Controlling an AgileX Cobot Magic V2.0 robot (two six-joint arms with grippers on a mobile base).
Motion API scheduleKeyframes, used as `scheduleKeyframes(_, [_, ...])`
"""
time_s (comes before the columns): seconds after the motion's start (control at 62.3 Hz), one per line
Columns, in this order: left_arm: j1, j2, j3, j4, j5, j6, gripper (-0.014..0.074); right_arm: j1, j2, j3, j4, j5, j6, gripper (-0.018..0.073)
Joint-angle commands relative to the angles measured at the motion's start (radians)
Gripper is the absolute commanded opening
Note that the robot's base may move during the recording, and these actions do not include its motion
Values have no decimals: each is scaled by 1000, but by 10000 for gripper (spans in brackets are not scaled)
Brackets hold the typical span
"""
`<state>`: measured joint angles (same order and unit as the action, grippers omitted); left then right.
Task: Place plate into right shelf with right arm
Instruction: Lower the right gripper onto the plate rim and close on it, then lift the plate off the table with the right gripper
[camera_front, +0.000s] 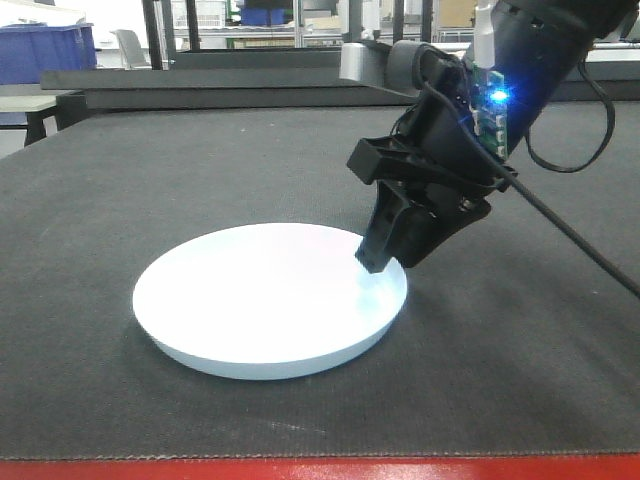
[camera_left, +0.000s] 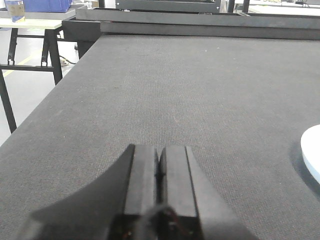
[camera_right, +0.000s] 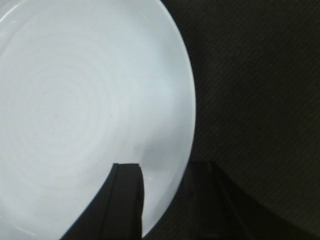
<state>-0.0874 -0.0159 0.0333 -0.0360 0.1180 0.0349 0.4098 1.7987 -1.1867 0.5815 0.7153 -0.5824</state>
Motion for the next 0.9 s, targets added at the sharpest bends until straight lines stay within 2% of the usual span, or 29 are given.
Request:
scheduleKeyframes(0.0, [-5, -7, 8, -6, -87, -3, -47, 1, -33, -31, 11, -16, -10, 319])
scheduleKeyframes(0.273, [-5, -7, 8, -6, -87, -3, -47, 1, -8, -31, -16, -16, -10, 298])
scheduleKeyframes(0.321, [-5, -7, 8, -6, -87, -3, -47, 1, -8, -31, -16, -14, -10, 247])
scheduleKeyframes(0.434, [-5, -7, 8, -6, -87, -3, -47, 1, -9, -33, -17, -13, -10, 45])
scheduleKeyframes(0.642, [-5, -7, 8, -6, -87, -3, -47, -1, -66, -86, -15, 34, -9, 60])
scheduleKeyframes(0.787, [-5, -7, 8, -6, -87, -3, -47, -21, -179, -90, -17, 13, -9, 60])
scheduleKeyframes(0.883, [-5, -7, 8, -6, -87, -3, -47, -45, -273, -89, -18, 14, 30, 60])
